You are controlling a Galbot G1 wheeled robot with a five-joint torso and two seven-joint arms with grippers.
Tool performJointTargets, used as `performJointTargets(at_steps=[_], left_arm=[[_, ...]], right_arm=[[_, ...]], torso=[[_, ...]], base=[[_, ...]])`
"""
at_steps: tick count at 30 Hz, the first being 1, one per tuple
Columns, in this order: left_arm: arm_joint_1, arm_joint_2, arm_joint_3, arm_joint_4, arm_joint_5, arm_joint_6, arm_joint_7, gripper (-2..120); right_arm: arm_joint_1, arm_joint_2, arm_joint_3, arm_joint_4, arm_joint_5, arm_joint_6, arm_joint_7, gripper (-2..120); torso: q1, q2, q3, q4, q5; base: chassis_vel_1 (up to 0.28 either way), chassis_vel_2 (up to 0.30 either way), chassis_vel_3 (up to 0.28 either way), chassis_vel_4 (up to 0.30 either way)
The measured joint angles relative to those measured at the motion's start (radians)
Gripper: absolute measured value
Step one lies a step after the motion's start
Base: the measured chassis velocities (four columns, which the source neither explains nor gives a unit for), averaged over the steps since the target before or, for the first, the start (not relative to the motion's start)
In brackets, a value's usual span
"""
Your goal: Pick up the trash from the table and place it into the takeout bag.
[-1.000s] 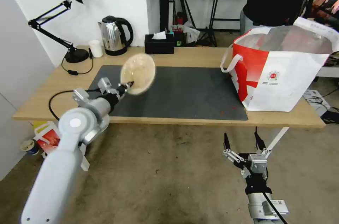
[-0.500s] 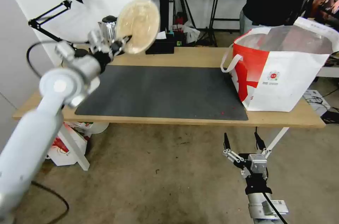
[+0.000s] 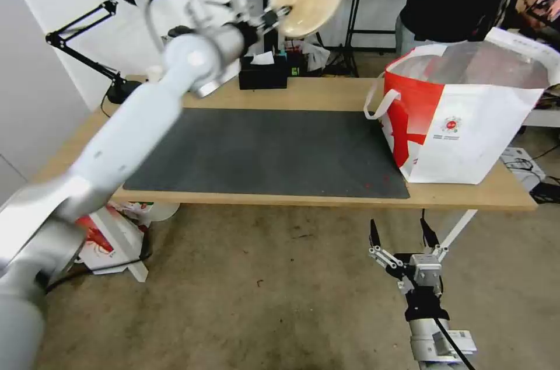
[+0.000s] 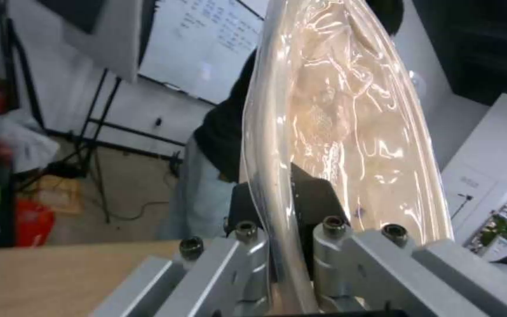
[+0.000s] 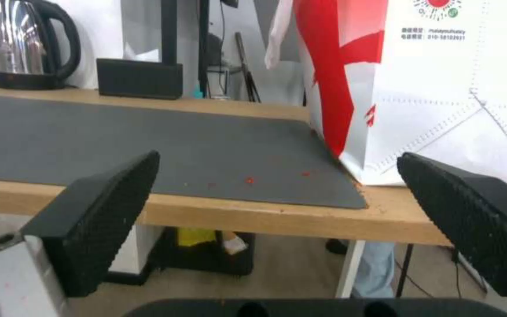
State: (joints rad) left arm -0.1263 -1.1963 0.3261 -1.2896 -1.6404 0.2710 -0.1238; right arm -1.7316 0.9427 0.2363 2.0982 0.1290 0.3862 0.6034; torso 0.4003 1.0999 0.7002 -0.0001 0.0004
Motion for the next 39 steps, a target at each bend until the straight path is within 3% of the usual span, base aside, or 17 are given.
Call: performJointTargets(at_steps=[3,8,15,25,28,36,37,39], left_arm=[[-0.061,-0.055,0.085,0.099,0.015,-0.024,0.052,2],[-0.113,-0.104,0.179,0.184,0.026,-0.035,0.097,2],[-0.153,-0.155,0.235,0.225,0.036,-0.071,0.173,2],[-0.218,-0.300,0.299,0.376,0.032,-0.107,0.172,2],[-0.237,-0.348,0.319,0.400,0.033,-0.126,0.138,2],[-0.272,-0.399,0.352,0.451,0.028,-0.149,0.104,2],[-0.277,-0.403,0.403,0.459,0.024,-0.154,0.102,2],[-0.273,-0.402,0.415,0.458,0.024,-0.155,0.102,2]], right_arm=[[0.000,0.000,0.000,0.000,0.000,0.000,0.000,100],[0.000,0.000,0.000,0.000,0.000,0.000,0.000,100],[0.000,0.000,0.000,0.000,0.000,0.000,0.000,100],[0.000,0.000,0.000,0.000,0.000,0.000,0.000,100],[0.000,0.000,0.000,0.000,0.000,0.000,0.000,100],[0.000,0.000,0.000,0.000,0.000,0.000,0.000,100],[0.000,0.000,0.000,0.000,0.000,0.000,0.000,100],[0.000,0.000,0.000,0.000,0.000,0.000,0.000,100]], torso=[[0.000,0.000,0.000,-0.0003,-0.0002],[0.000,0.000,0.000,0.0003,-0.0006],[0.000,0.000,0.000,0.0003,-0.0003],[0.000,0.000,0.000,0.0001,-0.0002],[0.000,0.000,0.000,-0.0002,-0.0001],[0.000,0.000,0.000,0.0000,-0.0003],[0.000,0.000,0.000,0.0001,-0.0004],[0.000,0.000,0.000,0.0002,-0.0004]], base=[[0.000,0.000,0.000,0.000],[0.000,0.000,0.000,0.000],[0.000,0.000,0.000,0.000],[0.000,0.000,0.000,0.000],[0.000,0.000,0.000,0.000],[0.000,0.000,0.000,0.000],[0.000,0.000,0.000,0.000],[0.000,0.000,0.000,0.000]])
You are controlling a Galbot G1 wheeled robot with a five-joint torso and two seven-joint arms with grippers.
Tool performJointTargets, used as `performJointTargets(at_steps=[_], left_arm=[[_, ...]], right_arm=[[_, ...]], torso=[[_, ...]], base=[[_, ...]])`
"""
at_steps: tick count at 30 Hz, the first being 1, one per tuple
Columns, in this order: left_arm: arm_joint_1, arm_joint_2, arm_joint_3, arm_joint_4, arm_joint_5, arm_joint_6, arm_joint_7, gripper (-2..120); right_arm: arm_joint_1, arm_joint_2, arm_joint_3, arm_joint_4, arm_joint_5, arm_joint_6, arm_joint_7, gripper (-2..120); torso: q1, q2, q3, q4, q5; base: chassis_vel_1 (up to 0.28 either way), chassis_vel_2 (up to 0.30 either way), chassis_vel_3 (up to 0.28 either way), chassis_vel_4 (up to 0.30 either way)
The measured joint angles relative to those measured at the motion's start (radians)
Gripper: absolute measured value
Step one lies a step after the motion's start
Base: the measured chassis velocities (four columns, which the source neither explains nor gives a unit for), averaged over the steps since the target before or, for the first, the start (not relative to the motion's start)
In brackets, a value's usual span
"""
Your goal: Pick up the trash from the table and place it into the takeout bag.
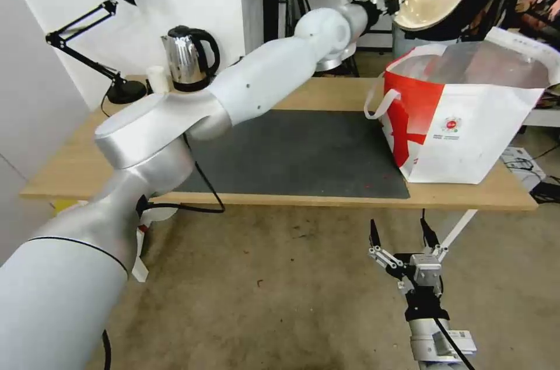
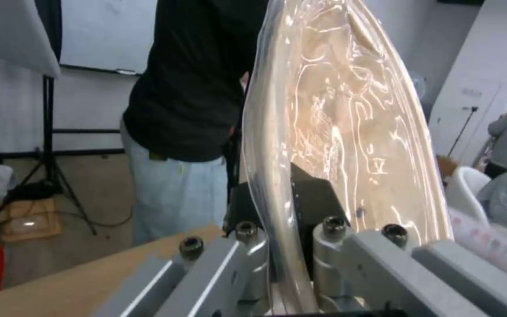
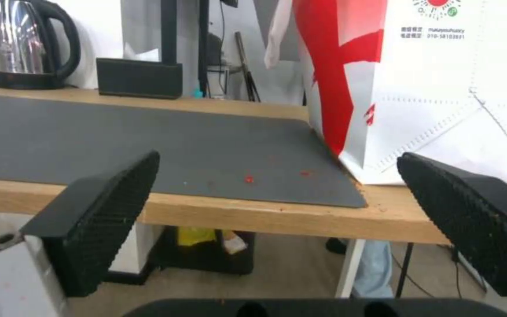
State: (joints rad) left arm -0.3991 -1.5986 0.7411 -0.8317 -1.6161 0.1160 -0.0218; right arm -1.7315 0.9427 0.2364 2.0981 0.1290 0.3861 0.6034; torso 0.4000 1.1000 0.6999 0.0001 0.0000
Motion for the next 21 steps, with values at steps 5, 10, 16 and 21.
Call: performJointTargets(at_steps=[5,10,16,21], left_arm=[[0.025,0.002,0.040,-0.006,0.008,0.000,0.000,2],[0.042,0.003,0.088,-0.014,0.011,-0.004,0.010,2],[0.059,0.004,0.131,-0.012,0.013,-0.011,0.018,2],[0.073,0.005,0.142,-0.006,0.023,-0.013,0.021,2]], right_arm=[[0.000,0.000,0.000,0.000,0.000,0.000,0.000,100],[0.000,0.000,0.000,0.000,0.000,0.000,0.000,100],[0.000,0.000,0.000,0.000,0.000,0.000,0.000,100],[0.000,0.000,0.000,0.000,0.000,0.000,0.000,100]], torso=[[0.000,0.000,0.000,-0.0001,0.0000],[0.000,0.000,0.000,-0.0002,0.0000],[0.000,0.000,0.000,-0.0002,0.0000],[0.000,0.000,0.000,-0.0001,0.0000]], base=[[0.000,0.000,0.000,0.000],[0.000,0.000,0.000,0.000],[0.000,0.000,0.000,0.000],[0.000,0.000,0.000,0.000]])
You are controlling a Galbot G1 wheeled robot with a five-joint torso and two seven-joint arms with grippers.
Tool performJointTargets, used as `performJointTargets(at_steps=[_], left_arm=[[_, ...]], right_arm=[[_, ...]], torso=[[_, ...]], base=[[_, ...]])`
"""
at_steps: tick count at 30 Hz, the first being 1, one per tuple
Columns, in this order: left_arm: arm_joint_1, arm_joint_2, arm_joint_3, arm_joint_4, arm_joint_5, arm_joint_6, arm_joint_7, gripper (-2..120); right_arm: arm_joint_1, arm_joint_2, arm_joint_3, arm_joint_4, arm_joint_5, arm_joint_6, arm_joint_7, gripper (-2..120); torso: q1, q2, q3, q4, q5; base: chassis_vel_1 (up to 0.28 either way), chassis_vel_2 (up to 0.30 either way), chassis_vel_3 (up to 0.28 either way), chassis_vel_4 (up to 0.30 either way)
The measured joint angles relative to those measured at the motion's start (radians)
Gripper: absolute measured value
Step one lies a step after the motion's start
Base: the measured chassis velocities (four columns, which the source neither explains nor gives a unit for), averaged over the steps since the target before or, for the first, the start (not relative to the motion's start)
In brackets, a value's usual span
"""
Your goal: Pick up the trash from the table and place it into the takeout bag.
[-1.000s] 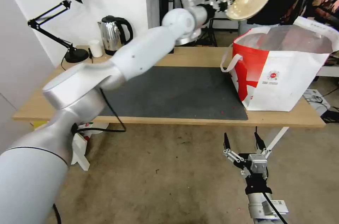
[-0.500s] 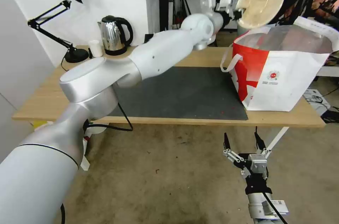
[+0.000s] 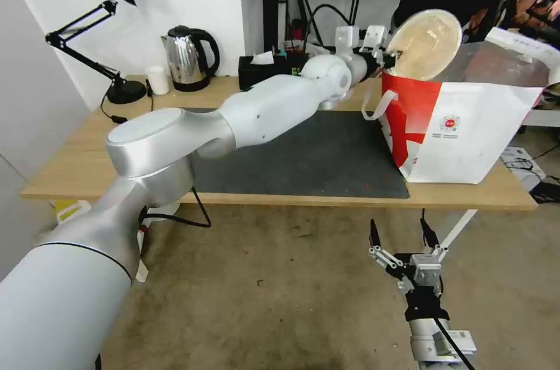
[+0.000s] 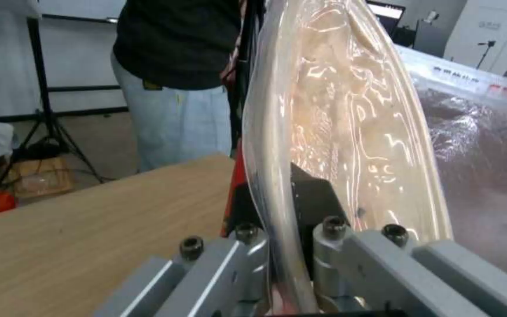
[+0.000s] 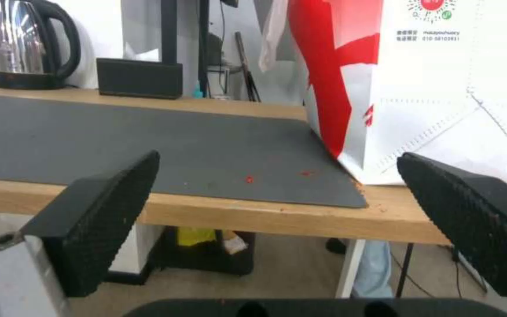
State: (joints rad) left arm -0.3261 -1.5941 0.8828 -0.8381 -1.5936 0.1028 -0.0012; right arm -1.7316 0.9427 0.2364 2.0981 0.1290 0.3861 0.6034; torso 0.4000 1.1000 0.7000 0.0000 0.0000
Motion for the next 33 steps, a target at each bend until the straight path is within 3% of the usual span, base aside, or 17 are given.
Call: performJointTargets(at_steps=[16,25,27,29,31,33], left_arm=[[0.030,0.001,0.014,-0.013,0.019,0.000,0.009,2],[0.015,0.002,0.003,-0.056,0.023,0.017,0.023,30],[-0.001,0.002,0.014,-0.068,0.013,0.021,0.023,43],[-0.001,0.002,0.014,-0.069,0.012,0.021,0.023,43],[-0.019,0.002,0.027,-0.073,0.002,0.022,0.024,57],[-0.026,0.002,0.032,-0.074,-0.001,0.022,0.024,62]], right_arm=[[0.000,0.000,0.000,0.000,0.000,0.000,0.000,100],[0.000,0.000,0.000,0.000,0.000,0.000,0.000,100],[0.000,0.000,0.000,0.000,0.000,0.000,0.000,100],[0.000,0.000,0.000,0.000,0.000,0.000,0.000,100],[0.000,0.000,0.000,0.000,0.000,0.000,0.000,100],[0.000,0.000,0.000,0.000,0.000,0.000,0.000,100]], torso=[[0.000,0.000,0.000,0.0001,0.0000],[0.000,0.000,0.000,0.0000,0.0001],[0.000,0.000,0.000,-0.0001,0.0000],[0.000,0.000,0.000,-0.0001,0.0000],[0.000,0.000,0.000,-0.0001,0.0000],[0.000,0.000,0.000,0.0000,0.0000]], base=[[0.000,0.000,0.000,0.000],[0.000,0.000,0.000,0.000],[0.000,0.000,0.000,0.000],[0.000,0.000,0.000,0.000],[0.000,0.000,0.000,0.000],[0.000,0.000,0.000,0.000]])
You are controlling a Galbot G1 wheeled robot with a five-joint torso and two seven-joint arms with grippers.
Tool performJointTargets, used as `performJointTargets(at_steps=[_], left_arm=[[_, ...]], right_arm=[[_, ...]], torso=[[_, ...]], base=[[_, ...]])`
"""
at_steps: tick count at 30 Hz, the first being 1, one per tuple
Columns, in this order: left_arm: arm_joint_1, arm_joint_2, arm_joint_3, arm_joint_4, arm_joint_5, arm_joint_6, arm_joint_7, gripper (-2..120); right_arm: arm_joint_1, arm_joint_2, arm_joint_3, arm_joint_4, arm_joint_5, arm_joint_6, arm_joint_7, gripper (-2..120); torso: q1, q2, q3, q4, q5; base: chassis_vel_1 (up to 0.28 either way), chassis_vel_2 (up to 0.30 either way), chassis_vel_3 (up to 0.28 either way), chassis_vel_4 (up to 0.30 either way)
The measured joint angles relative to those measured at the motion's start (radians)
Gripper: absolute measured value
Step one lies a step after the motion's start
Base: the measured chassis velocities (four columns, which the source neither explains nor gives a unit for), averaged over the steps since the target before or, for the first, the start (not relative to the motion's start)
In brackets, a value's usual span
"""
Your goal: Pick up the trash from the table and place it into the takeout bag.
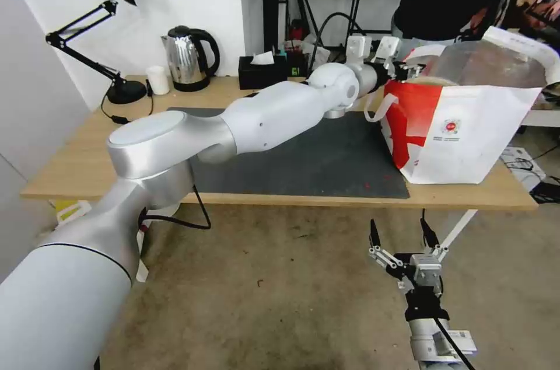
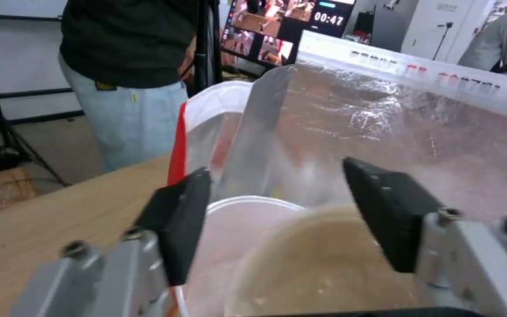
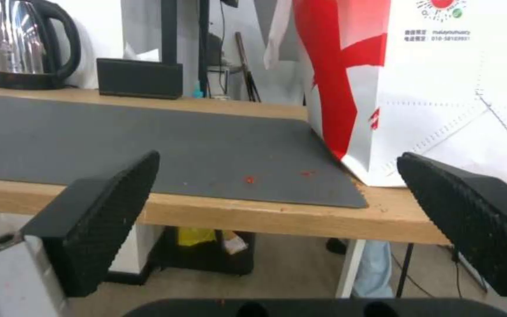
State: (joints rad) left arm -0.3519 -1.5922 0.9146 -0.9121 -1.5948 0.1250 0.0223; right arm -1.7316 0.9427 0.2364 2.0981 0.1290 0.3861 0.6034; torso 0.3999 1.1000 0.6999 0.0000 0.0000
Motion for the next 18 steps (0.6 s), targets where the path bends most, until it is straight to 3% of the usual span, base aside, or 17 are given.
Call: performJointTargets(at_steps=[3,8,11,18], left_arm=[[-0.008,0.000,0.003,-0.001,-0.004,0.002,-0.001,77],[-0.011,0.001,-0.009,-0.012,-0.005,0.001,-0.005,93],[-0.019,0.003,-0.029,-0.024,-0.005,0.000,-0.020,99],[-0.082,0.034,-0.140,-0.063,-0.004,-0.017,-0.055,100]], right_arm=[[0.000,0.000,0.000,0.000,0.000,0.000,0.000,100],[0.000,0.000,0.000,0.000,0.000,0.000,0.000,100],[0.000,0.000,0.000,0.000,0.000,0.000,0.000,100],[0.000,0.000,0.000,0.000,0.000,0.000,0.000,100]], torso=[[0.000,0.000,0.000,0.0000,0.0001],[0.000,0.000,0.000,-0.0001,0.0000],[0.000,0.000,0.000,-0.0001,0.0001],[0.000,0.000,0.000,-0.0004,0.0000]], base=[[0.000,0.000,0.000,0.000],[0.000,0.000,0.000,0.000],[0.000,0.000,0.000,0.000],[0.000,0.000,0.000,0.000]])
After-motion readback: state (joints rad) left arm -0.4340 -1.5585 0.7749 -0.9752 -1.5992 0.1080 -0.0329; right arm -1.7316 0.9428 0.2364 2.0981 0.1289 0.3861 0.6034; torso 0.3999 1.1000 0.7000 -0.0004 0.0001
